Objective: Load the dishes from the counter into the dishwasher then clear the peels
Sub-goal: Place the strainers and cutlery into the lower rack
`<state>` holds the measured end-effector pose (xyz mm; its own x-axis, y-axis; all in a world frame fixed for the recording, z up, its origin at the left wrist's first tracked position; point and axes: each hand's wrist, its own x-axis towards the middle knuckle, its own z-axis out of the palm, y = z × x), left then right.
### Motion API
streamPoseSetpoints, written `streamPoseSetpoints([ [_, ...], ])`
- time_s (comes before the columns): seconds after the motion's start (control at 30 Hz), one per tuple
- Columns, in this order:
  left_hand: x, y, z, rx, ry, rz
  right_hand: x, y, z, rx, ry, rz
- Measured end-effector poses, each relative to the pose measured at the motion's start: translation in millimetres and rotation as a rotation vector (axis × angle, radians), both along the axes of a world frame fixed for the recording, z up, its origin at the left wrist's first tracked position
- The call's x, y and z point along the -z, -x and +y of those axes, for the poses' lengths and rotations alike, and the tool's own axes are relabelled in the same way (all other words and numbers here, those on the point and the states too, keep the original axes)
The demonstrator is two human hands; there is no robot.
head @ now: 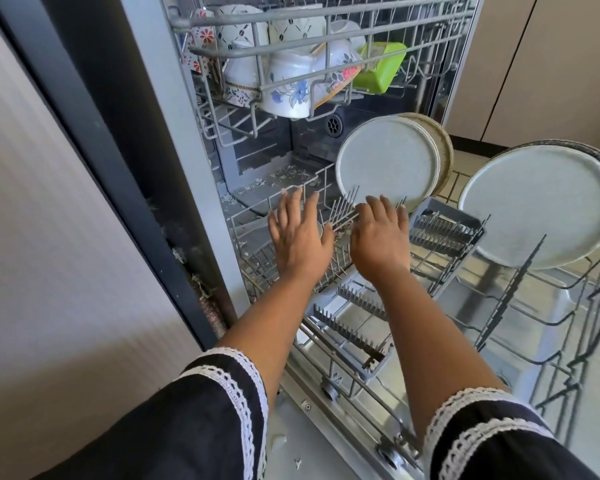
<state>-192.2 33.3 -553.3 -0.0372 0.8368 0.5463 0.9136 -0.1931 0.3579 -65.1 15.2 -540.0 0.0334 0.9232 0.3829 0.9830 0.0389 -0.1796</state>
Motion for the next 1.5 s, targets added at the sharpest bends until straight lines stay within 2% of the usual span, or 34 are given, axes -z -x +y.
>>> streamPoseSetpoints([
  [0.1, 0, 0, 1, 0.015, -0.035, 0.03, -5, -20, -6, -0.004, 0.019, -0.058],
  [0.33, -1, -14, -3, 0.086, 0.034, 0.187, 0, -42, -20, 0.056, 0.077, -0.116],
  [0.47, -1, -23, -6, 0.089, 0.085, 0.23, 6, -48, -37, 0.139, 0.135, -0.084],
  [0.6, -4, -39, -8, 0.158, 0.061, 0.261, 10, -55, -49, 0.192, 0.194, -0.088],
  [0.77, -6, -57, -18, 0.209, 0.045, 0.216, 10, -61, -59, 0.249, 0.201, -0.022],
  [0.93, -16, -67, -26, 0.264, 0.015, 0.278, 9, -69, -71, 0.342, 0.22, 0.05],
  [1.23, -57, -73, -39, 0.273, -0.029, 0.314, -66, -76, -70, 0.258, 0.117, -0.014],
  [1.5, -179, -95, -66, 0.186, 0.073, 0.318, -203, -64, -67, 0.174, 0.115, -0.045],
])
